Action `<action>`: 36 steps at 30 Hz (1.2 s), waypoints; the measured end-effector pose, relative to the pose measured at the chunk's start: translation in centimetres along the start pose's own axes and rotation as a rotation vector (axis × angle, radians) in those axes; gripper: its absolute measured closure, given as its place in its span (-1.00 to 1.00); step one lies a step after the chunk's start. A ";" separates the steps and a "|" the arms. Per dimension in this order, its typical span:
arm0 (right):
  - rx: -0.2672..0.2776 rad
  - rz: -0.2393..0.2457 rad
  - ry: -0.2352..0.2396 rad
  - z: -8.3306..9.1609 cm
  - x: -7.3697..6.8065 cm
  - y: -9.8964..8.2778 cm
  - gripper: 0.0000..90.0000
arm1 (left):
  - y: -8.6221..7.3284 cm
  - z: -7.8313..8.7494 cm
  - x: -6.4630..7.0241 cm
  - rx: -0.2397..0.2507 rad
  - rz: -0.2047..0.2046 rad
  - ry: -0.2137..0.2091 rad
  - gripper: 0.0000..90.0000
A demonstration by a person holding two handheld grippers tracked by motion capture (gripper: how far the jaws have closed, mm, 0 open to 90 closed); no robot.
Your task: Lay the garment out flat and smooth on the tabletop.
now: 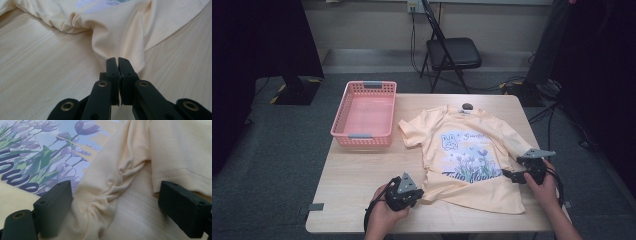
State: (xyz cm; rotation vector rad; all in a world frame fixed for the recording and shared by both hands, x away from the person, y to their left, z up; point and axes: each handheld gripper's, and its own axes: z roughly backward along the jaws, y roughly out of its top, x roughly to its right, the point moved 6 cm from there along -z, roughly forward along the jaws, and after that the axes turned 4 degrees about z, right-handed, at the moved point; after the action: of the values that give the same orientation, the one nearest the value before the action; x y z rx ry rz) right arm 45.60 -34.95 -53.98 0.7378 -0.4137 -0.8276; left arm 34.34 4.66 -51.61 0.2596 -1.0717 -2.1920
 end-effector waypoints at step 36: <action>0.000 0.005 0.004 0.0 0.0 0.0 -0.74 | -1.3 1.1 1.8 -0.023 -0.002 -0.025 0.96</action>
State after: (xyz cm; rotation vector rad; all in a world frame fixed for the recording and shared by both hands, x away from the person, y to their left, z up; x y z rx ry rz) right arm 45.57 -34.91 -53.98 0.7381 -0.4120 -0.8215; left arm 31.85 4.70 -51.64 0.2229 -1.0599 -2.2131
